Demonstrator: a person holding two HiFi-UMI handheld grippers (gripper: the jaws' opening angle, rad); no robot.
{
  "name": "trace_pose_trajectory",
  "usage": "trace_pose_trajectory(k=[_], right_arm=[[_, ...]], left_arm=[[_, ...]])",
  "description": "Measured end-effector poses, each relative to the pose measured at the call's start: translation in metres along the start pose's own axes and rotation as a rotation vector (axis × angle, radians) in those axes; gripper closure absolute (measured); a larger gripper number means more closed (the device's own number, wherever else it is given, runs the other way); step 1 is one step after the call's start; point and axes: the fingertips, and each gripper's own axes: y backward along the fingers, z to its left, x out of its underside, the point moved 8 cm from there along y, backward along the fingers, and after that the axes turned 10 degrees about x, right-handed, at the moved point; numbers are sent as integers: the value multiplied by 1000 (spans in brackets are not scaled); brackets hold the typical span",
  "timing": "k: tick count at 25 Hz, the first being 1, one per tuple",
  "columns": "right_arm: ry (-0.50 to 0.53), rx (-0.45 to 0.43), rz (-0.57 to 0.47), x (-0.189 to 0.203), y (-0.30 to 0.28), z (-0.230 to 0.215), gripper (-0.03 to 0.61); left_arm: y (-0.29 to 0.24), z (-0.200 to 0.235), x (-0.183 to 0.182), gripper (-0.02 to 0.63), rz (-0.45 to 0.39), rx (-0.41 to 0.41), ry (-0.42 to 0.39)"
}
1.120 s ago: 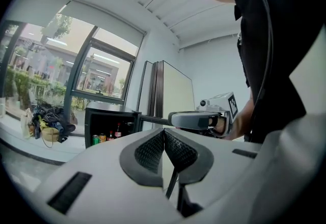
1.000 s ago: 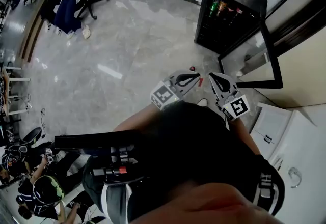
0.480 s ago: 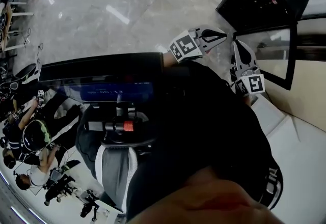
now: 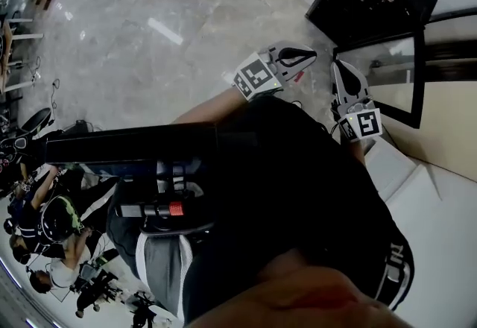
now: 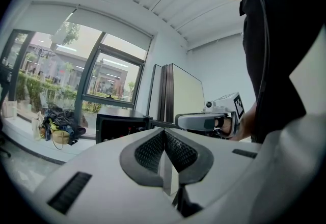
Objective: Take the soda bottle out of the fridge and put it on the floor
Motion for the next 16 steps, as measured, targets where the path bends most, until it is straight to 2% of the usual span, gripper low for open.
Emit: trace_pose_trajectory(k=[16], right_arm=[[8,-9,-19,7,4,10,567]], left_arm=[[1,-13,12,609,23,28,32]])
